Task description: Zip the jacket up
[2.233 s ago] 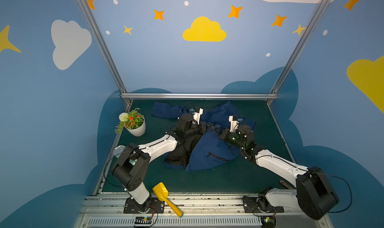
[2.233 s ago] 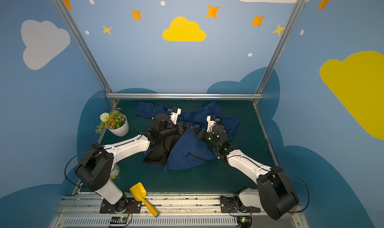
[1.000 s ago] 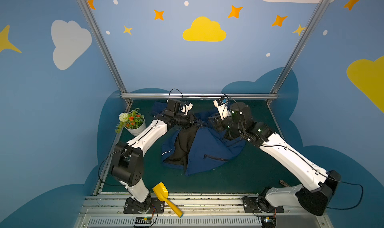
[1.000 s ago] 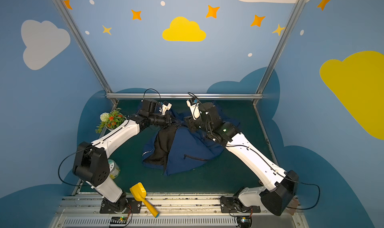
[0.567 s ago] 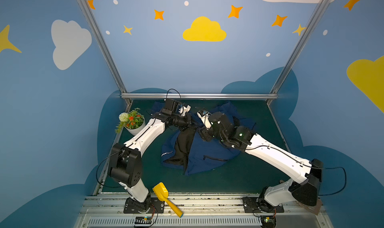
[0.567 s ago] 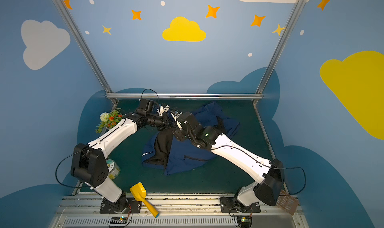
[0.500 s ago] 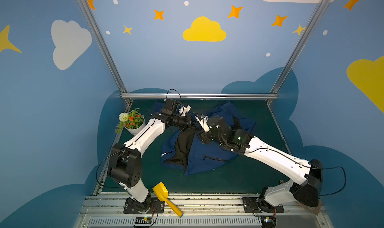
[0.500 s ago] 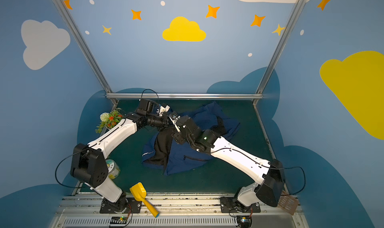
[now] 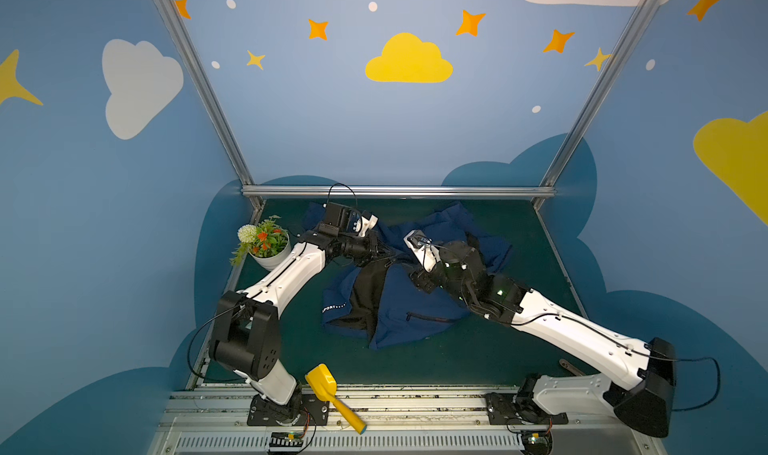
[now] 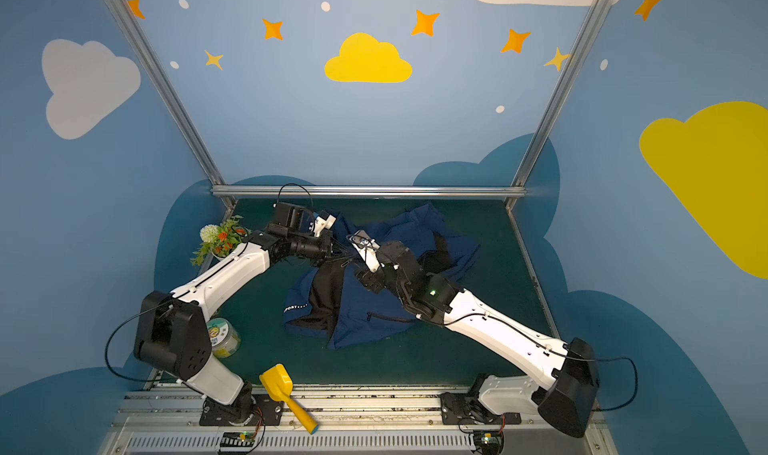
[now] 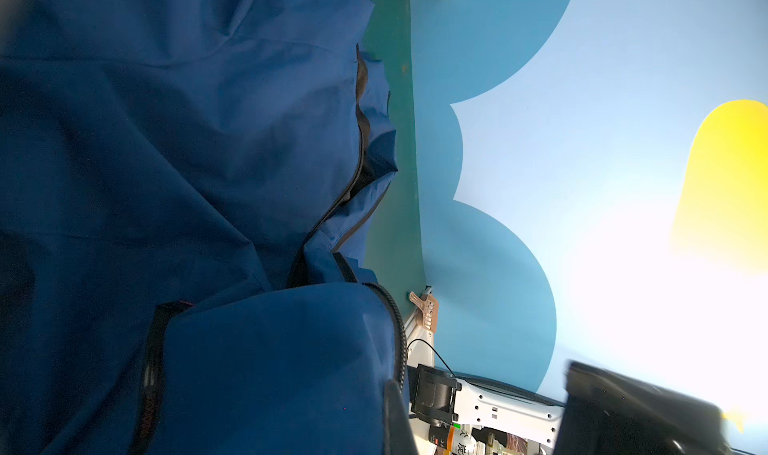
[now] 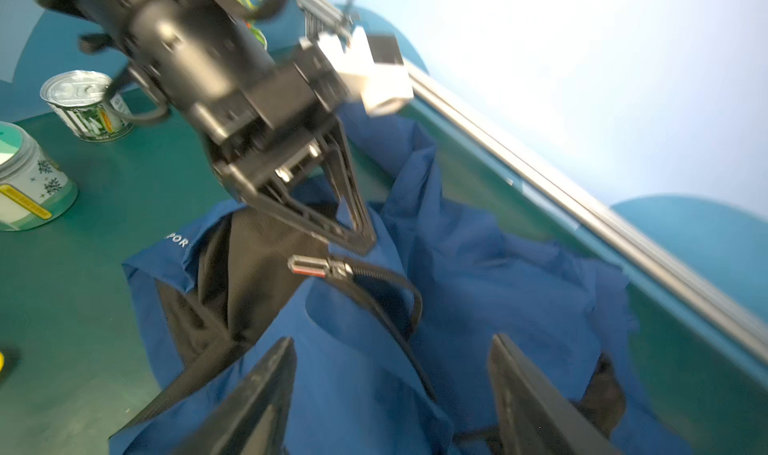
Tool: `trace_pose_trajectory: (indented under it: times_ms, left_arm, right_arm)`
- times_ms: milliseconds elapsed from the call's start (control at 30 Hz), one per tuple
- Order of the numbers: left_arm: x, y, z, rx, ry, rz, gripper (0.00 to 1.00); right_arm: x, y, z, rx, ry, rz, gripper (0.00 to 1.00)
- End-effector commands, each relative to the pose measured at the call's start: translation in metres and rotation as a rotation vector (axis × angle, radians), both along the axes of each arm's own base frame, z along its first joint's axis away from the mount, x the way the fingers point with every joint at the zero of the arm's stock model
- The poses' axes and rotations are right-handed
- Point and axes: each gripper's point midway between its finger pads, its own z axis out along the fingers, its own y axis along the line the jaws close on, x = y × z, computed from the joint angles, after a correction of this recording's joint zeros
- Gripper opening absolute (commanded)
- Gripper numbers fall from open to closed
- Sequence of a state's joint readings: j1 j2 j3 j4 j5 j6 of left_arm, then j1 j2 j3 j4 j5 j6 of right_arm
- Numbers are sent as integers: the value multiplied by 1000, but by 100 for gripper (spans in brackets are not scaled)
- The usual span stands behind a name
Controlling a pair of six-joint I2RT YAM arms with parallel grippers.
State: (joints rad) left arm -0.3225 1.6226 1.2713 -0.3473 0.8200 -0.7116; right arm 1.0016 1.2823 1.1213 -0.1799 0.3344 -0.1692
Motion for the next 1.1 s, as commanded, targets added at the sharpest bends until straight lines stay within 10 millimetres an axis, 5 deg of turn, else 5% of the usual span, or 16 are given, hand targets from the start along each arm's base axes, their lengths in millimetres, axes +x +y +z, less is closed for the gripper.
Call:
trace_pose_trajectory:
  times_ms: [0,267,667,1067]
  left_arm:
    - [-3,1,15,-30,-36,-4,3]
    - [-4,1,15,-36,-30,-4,3]
    - [-4,2,17,-41,-30,6,3]
    - [-4,3,15,-42,-25,16,3]
  right_arm:
    - [0,17,-1,-25,-148,-13,79]
    - [3,46,-13,-85,-315,21,84]
    - [13,55,-32,-150,-363,2,82]
    - [16,48,-45,-186,-341,-19,63]
